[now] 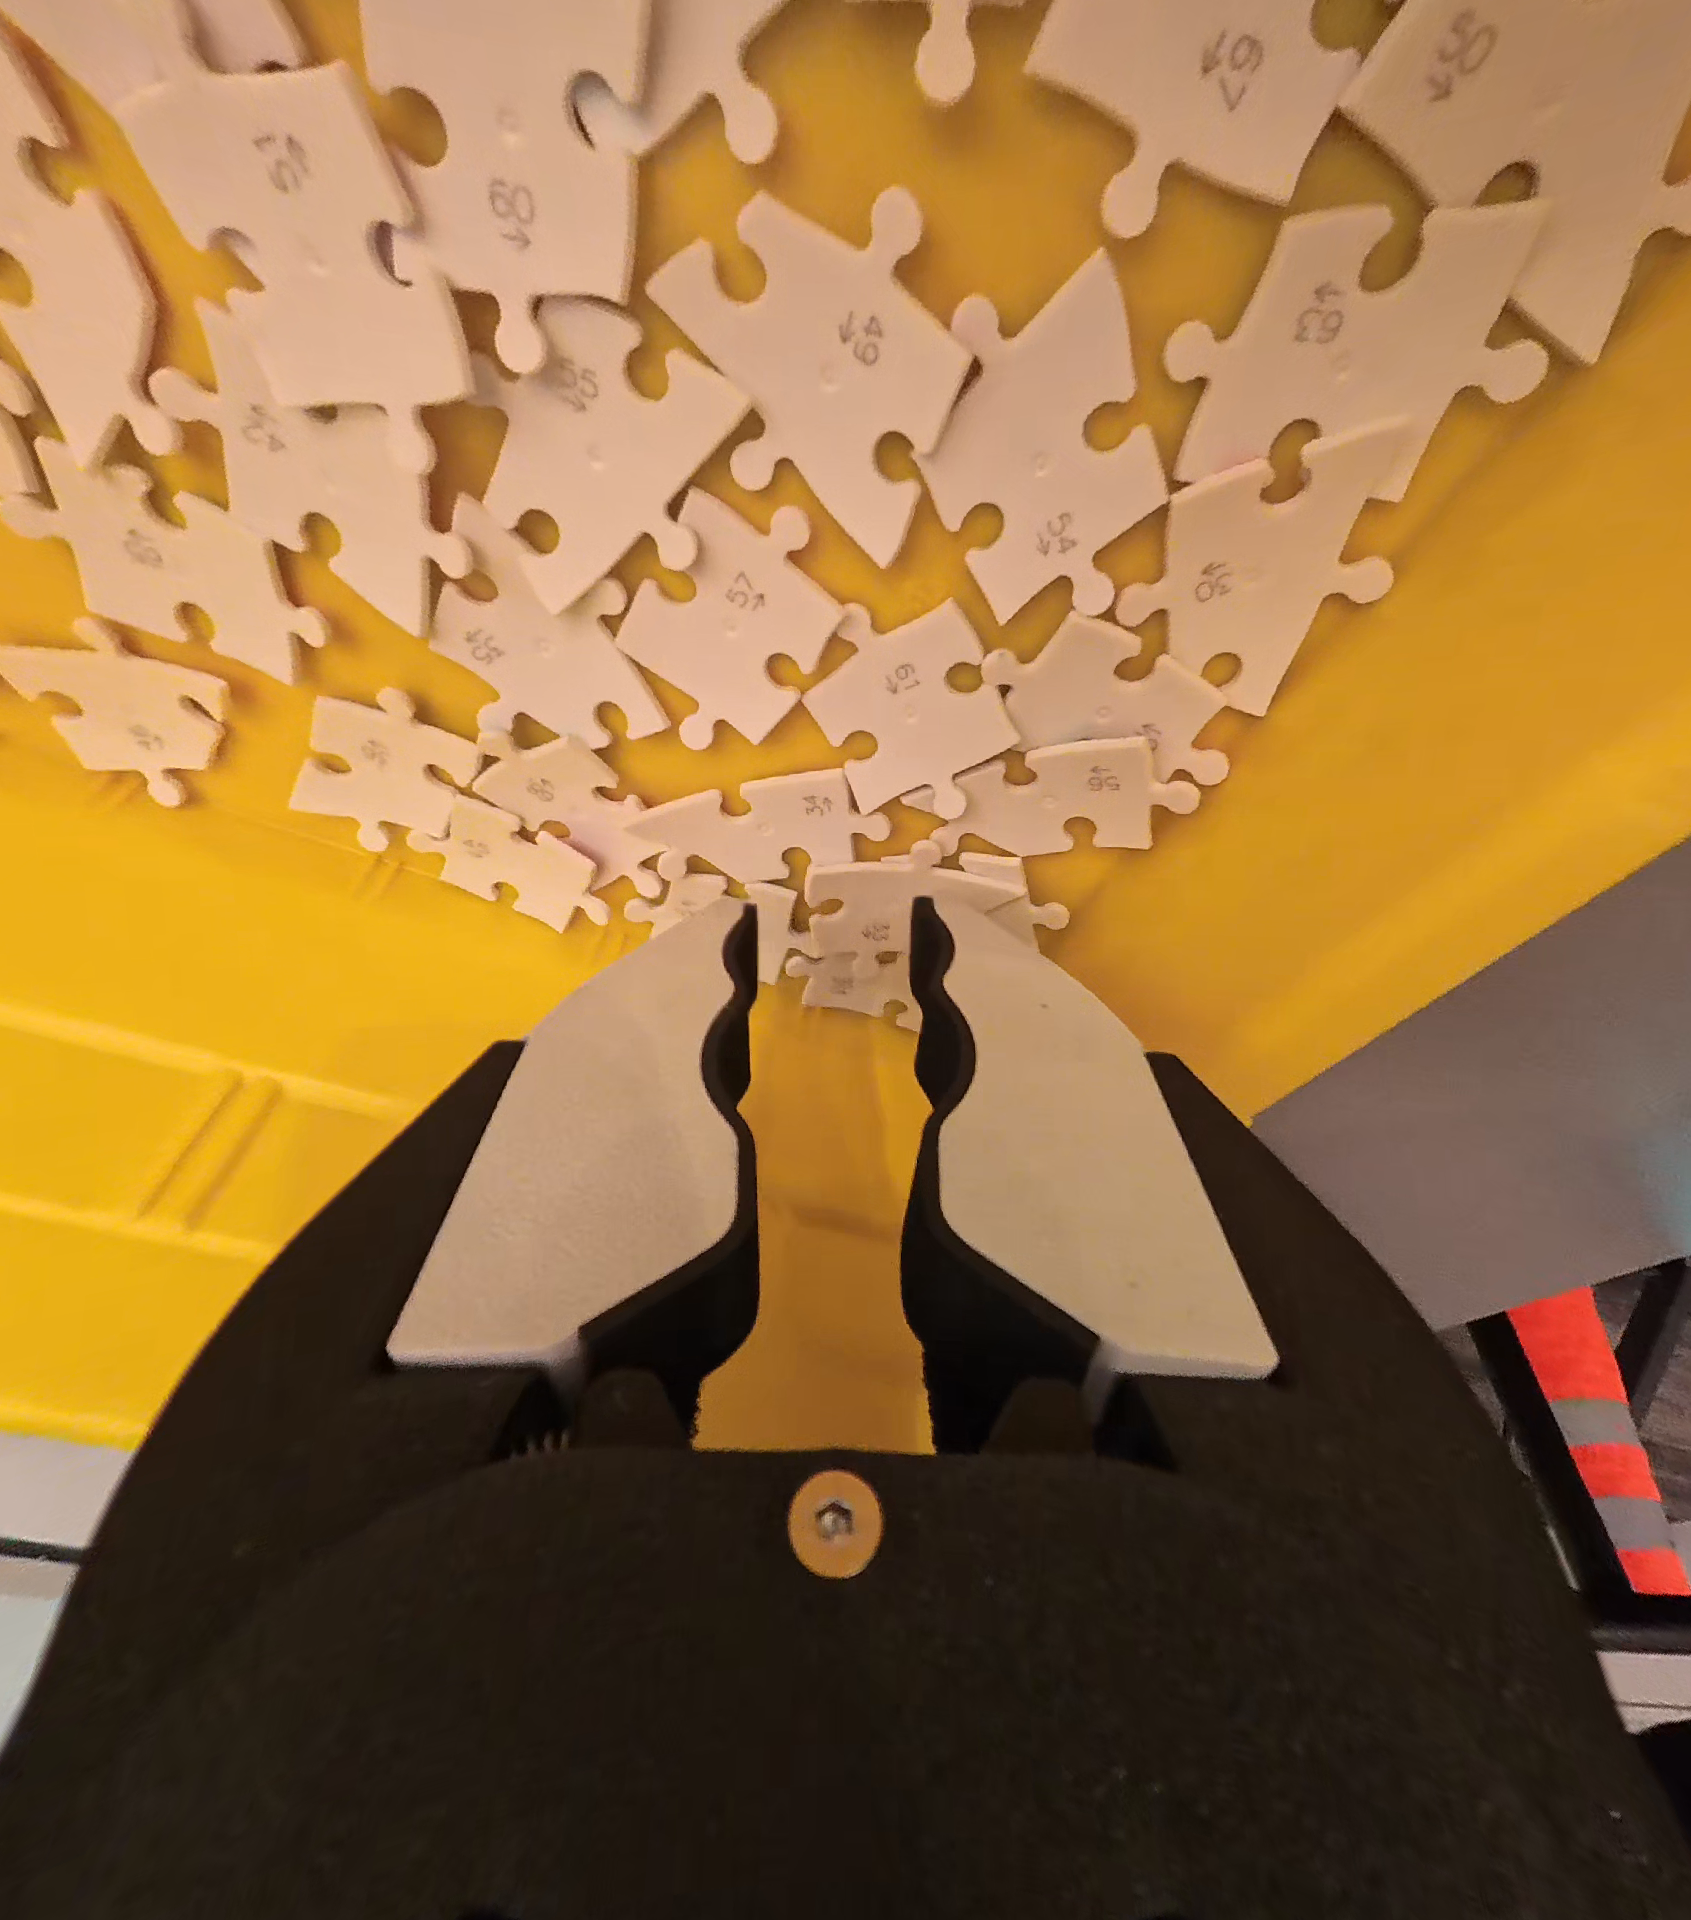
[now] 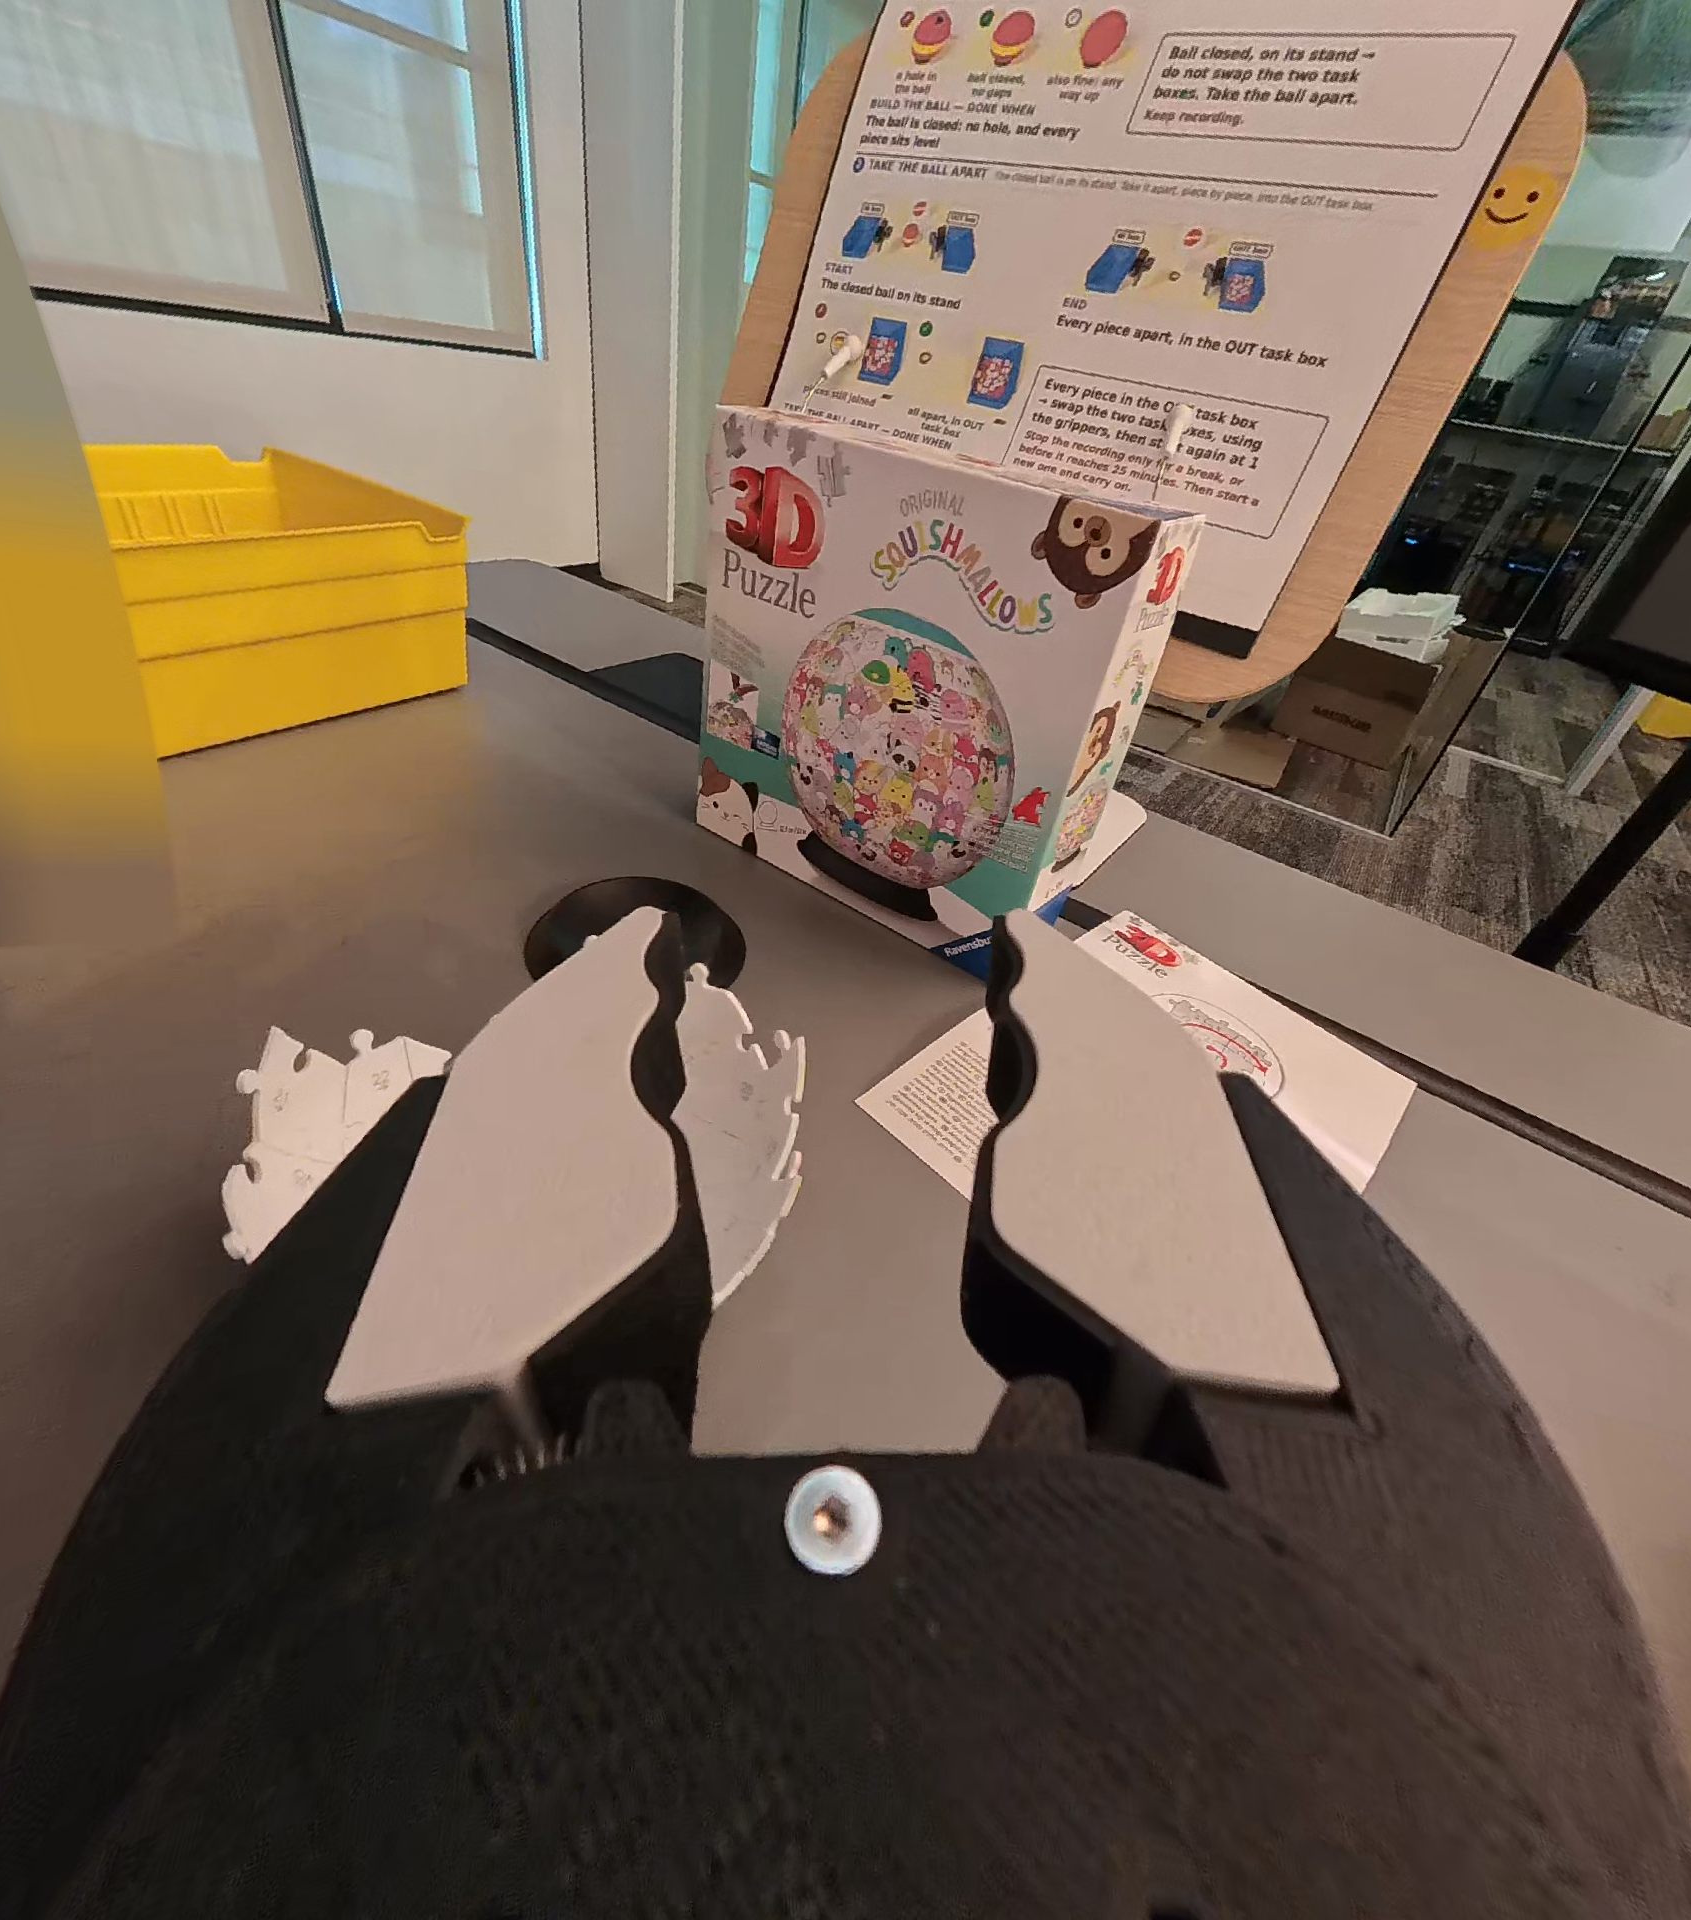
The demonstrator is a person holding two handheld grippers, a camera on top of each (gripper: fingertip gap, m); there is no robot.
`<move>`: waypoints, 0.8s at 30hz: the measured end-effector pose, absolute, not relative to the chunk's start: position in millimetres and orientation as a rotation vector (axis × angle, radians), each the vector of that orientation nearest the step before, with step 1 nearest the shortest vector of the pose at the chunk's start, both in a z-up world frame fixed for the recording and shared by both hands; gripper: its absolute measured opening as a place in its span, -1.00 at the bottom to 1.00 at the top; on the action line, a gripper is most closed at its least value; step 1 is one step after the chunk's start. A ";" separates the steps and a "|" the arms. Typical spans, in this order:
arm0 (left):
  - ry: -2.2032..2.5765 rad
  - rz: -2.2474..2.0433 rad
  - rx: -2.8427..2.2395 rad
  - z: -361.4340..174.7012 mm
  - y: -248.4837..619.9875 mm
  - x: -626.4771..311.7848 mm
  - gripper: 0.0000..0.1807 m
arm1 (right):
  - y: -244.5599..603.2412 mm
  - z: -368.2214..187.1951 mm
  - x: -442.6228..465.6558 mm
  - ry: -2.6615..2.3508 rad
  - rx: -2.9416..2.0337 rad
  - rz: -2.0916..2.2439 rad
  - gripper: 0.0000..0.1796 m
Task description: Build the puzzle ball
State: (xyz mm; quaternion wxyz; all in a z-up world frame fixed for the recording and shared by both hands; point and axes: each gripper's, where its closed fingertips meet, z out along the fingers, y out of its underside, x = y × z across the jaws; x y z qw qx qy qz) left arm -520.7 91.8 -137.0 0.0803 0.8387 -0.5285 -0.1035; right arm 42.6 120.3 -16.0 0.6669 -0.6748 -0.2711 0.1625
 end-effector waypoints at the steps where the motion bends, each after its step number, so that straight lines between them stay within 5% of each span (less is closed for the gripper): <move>1: -1.580 -0.295 2.506 -137.9 91.3 -520.2 -0.69 | 120.3 -16.1 42.4 -0.612 -1.523 0.369 -0.36; 12: -1.552 -0.201 2.477 -146.0 88.3 -523.1 -0.70 | 121.0 -27.1 35.8 -0.658 -1.560 0.375 -0.36; 24: -1.592 -0.024 2.523 -133.9 79.4 -511.5 -0.94 | 121.0 -29.7 34.2 -0.665 -1.570 0.385 -0.37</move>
